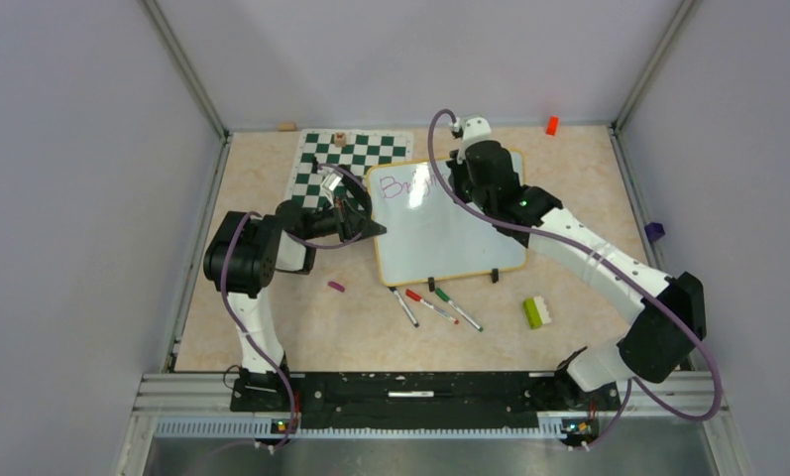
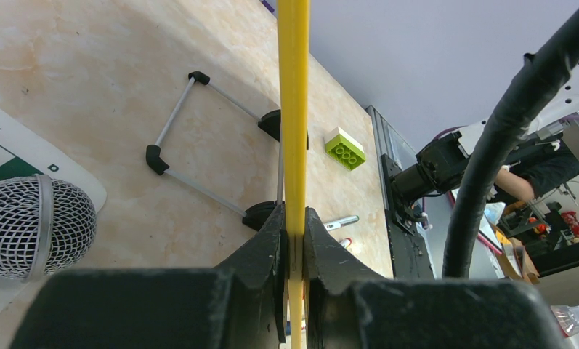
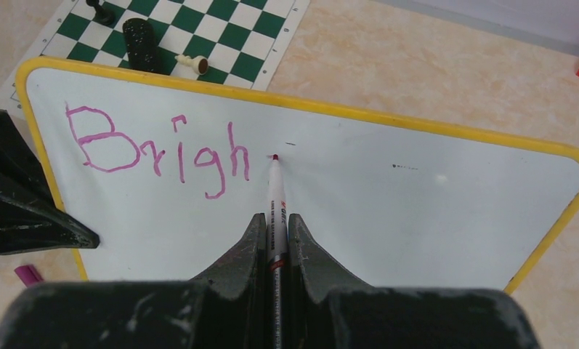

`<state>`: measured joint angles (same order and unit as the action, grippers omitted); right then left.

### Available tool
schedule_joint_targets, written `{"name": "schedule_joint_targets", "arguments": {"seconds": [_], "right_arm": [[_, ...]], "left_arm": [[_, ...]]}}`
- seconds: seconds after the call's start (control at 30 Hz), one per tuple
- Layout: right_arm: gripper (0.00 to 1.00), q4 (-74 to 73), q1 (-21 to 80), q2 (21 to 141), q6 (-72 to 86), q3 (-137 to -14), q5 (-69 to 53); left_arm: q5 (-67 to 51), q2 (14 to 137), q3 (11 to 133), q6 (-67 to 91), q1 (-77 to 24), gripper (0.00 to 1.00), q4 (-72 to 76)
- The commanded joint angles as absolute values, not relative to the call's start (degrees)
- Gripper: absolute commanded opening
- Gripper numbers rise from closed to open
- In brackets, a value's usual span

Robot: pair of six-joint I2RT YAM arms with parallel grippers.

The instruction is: Write a sentence on the whiteboard

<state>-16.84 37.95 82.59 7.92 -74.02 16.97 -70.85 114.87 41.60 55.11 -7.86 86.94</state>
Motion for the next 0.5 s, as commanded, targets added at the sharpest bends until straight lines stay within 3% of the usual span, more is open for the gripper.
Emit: {"name": "schedule_joint_targets", "arguments": {"seconds": [0.0,0.47], "right_arm": [[0.0,-16.5,37.3,82.4,6.7,-76.4,21.7],[0.0,-15.6,37.3,80.5,6.3,-78.1,19.9]], "left_arm": [[-72.5,112.2,41.3,54.1,-8.2,0.0,91.7],[-72.6,112.2,41.4,54.1,-8.2,0.0,91.6]]}}
